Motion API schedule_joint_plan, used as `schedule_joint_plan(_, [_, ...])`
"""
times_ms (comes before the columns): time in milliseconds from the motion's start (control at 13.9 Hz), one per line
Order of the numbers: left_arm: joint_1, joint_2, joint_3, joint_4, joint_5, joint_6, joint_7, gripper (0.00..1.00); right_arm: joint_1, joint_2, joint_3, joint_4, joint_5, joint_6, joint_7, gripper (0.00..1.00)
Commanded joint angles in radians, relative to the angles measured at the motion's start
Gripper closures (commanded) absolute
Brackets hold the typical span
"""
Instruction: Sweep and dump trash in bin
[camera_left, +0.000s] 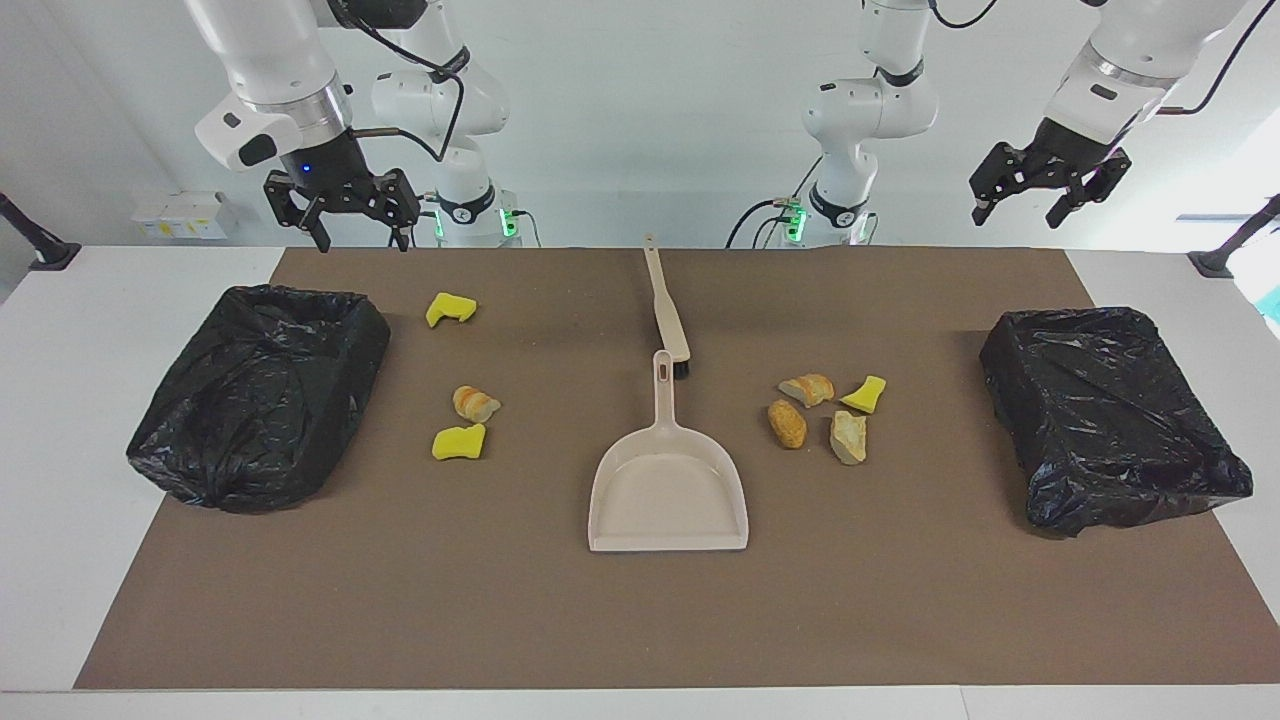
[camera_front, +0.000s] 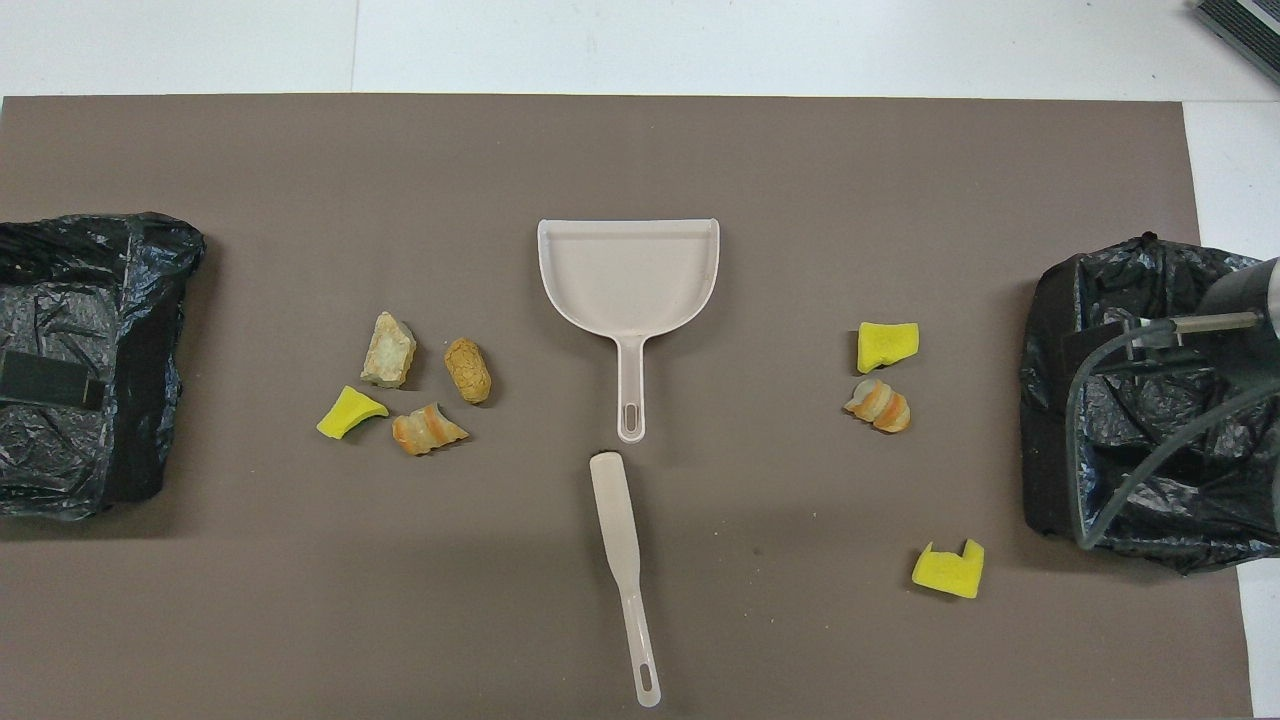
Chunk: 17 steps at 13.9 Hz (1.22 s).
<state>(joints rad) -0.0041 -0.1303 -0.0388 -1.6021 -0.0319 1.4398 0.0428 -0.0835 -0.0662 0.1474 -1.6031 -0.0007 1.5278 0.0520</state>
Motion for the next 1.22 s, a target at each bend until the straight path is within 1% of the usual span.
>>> schedule_joint_plan(0, [-0.011, -0.048, 0.008, -0.059, 0.001, 0.011, -0.001, 0.00, 0.001, -0.010, 0.001, -0.023, 0.011, 0.041, -0.020, 0.00])
schedule_joint_plan(287, [0.001, -0.048, 0.010, -0.059, 0.001, 0.021, 0.005, 0.00, 0.002, -0.006, 0.003, -0.078, 0.013, 0.087, -0.037, 0.00])
schedule_joint_plan(430, [0.001, -0.048, 0.010, -0.061, 0.001, 0.019, 0.005, 0.00, 0.004, -0.007, 0.003, -0.116, 0.013, 0.150, -0.058, 0.00])
schedule_joint_plan(574, [0.001, -0.048, 0.010, -0.061, 0.001, 0.017, 0.005, 0.00, 0.004, -0.004, 0.003, -0.136, 0.013, 0.160, -0.090, 0.00])
schedule_joint_plan(717, [-0.007, -0.049, 0.010, -0.061, 0.001, 0.013, -0.003, 0.00, 0.004, 0.015, 0.004, -0.167, 0.013, 0.173, -0.095, 0.00])
schedule_joint_plan(860, [-0.011, -0.052, 0.008, -0.065, 0.001, 0.008, -0.006, 0.00, 0.004, 0.017, 0.004, -0.210, 0.013, 0.228, -0.096, 0.00])
schedule_joint_plan(1004, [-0.014, -0.078, 0.005, -0.100, 0.001, 0.011, -0.008, 0.00, 0.007, 0.031, 0.009, -0.224, 0.013, 0.233, -0.125, 0.00])
schedule_joint_plan(1147, [-0.046, -0.101, 0.005, -0.137, 0.000, 0.014, -0.009, 0.00, 0.017, 0.060, 0.009, -0.232, 0.013, 0.247, -0.150, 0.00])
